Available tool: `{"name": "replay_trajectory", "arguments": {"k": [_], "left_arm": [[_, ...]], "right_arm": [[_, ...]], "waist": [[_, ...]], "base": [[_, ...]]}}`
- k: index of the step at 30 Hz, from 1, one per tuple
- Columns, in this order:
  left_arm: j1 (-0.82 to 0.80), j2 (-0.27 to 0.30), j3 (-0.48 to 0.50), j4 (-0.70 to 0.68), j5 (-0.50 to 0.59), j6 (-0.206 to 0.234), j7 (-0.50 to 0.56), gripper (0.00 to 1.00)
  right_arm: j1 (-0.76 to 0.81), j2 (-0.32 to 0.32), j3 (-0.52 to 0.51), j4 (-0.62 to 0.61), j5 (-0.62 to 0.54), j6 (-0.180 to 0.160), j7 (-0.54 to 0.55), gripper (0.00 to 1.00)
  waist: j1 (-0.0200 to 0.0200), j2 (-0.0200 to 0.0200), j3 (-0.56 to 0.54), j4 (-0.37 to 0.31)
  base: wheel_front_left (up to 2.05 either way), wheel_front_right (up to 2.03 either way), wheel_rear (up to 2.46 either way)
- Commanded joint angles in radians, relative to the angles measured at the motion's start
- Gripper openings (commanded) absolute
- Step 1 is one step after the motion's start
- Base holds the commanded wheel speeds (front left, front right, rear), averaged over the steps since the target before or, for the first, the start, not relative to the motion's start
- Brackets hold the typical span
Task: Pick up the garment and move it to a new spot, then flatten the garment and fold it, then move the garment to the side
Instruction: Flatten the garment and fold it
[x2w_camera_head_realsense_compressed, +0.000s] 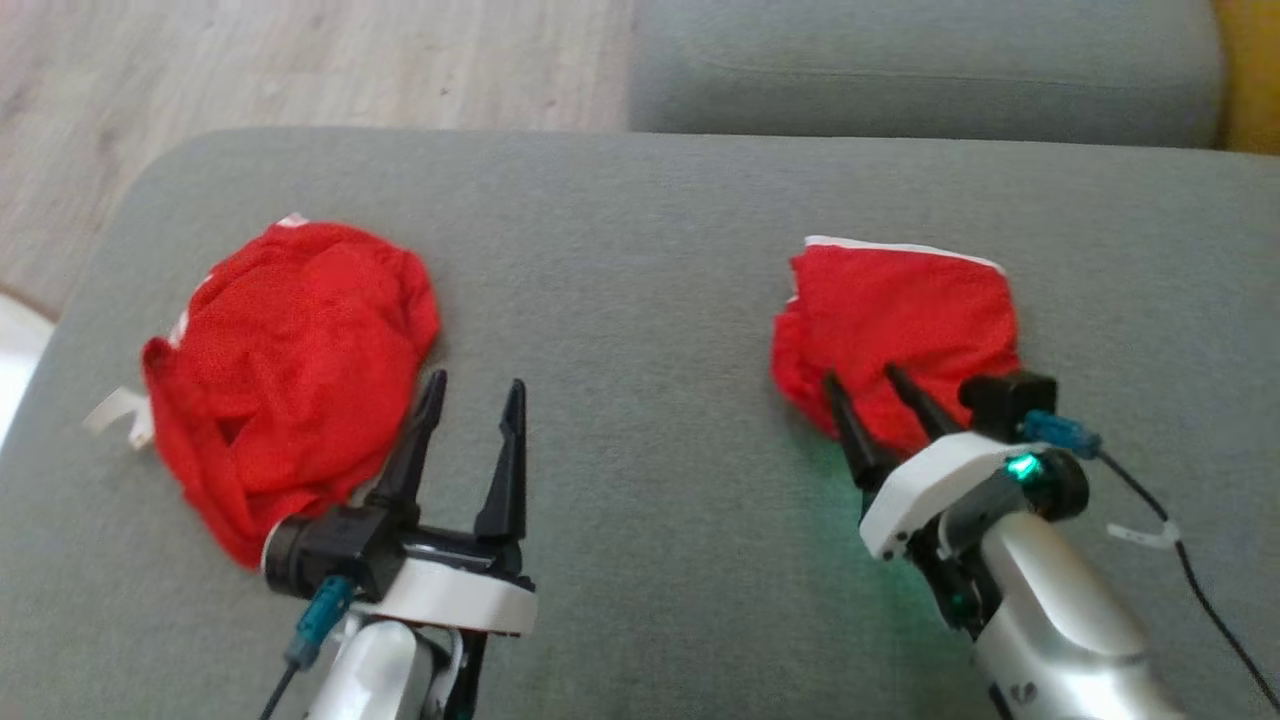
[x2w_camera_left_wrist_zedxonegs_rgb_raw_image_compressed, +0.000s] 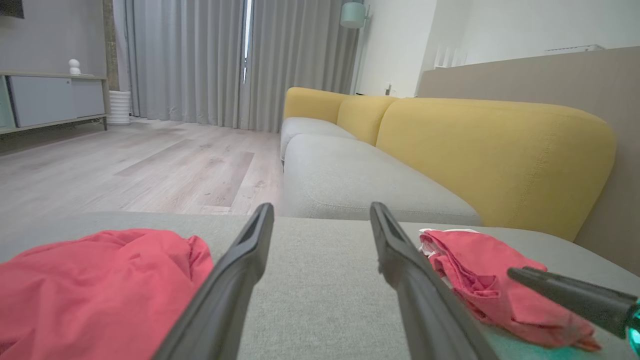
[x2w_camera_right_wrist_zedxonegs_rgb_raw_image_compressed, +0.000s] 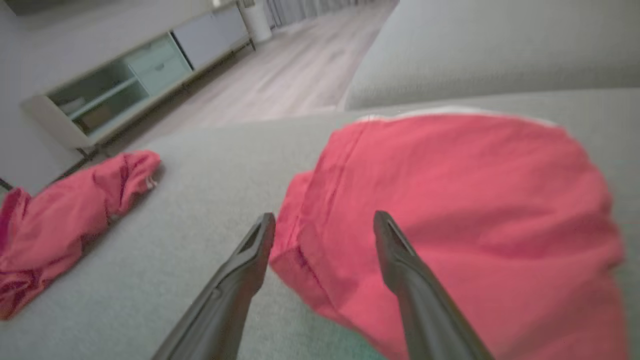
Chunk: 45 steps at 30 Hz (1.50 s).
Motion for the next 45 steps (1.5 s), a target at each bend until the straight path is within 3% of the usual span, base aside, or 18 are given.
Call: {"name": "replay_trajectory", "arguments": {"k": [1,6,12,22,33,34,35,36,41,45], "left_arm": [[-0.028,0.005,0.046,-0.037,0.011,-0.003,-0.006,1.00],[-0.028,0.005,0.067,-0.049,0.016,-0.006,-0.006,1.00],[-0.020,0.005,0.089,-0.071,0.024,-0.004,-0.006,1.00],[0.003,0.005,0.127,-0.095,0.029,0.005,-0.006,1.00],[-0.001,0.005,0.115,-0.108,0.037,-0.008,-0.006,1.00],[-0.007,0.005,0.110,-0.109,0.037,-0.009,-0.006,1.00],[-0.013,0.005,0.105,-0.111,0.037,-0.010,-0.006,1.00],[-0.019,0.005,0.100,-0.115,0.037,-0.011,-0.006,1.00],[-0.055,0.005,0.073,-0.123,0.033,-0.013,-0.006,1.00],[-0.089,0.005,0.040,-0.126,0.025,-0.014,-0.006,1.00]], "right_arm": [[-0.013,-0.014,0.014,-0.073,0.011,-0.001,-0.044,1.00],[-0.003,-0.052,-0.021,-0.160,-0.008,-0.001,-0.113,1.00],[0.040,-0.085,-0.149,-0.273,-0.138,-0.001,-0.185,1.00],[0.181,-0.019,-0.311,-0.405,-0.285,-0.001,-0.205,1.00],[0.197,0.020,-0.343,-0.453,-0.327,-0.001,-0.209,1.00],[0.189,0.020,-0.342,-0.453,-0.329,-0.001,-0.209,0.68],[0.180,0.021,-0.341,-0.453,-0.331,-0.001,-0.208,0.04],[0.170,0.021,-0.340,-0.453,-0.334,-0.001,-0.206,0.00],[0.095,0.011,-0.334,-0.422,-0.354,-0.001,-0.187,0.00],[-0.009,-0.011,-0.321,-0.322,-0.363,-0.001,-0.155,0.00]], "waist": [[0.0000,-0.0001,-0.018,-0.047],[0.0000,-0.0001,-0.029,-0.097],[0.0000,-0.0001,-0.041,-0.157],[0.0000,-0.0001,-0.024,-0.192],[0.0000,-0.0001,0.019,-0.168],[0.0000,-0.0001,0.027,-0.162],[0.0000,-0.0001,0.036,-0.155],[0.0000,-0.0001,0.050,-0.146],[0.0000,-0.0001,0.117,-0.095],[0.0000,-0.0001,0.176,-0.045]], "base": [[0.00,0.00,0.00],[0.00,0.00,0.00],[0.00,0.00,0.00],[0.00,0.00,0.00],[0.00,0.00,0.00],[0.00,0.00,0.00],[0.00,0.00,0.00],[0.00,0.00,0.00],[0.00,0.00,0.00],[0.00,0.00,0.00]]}}
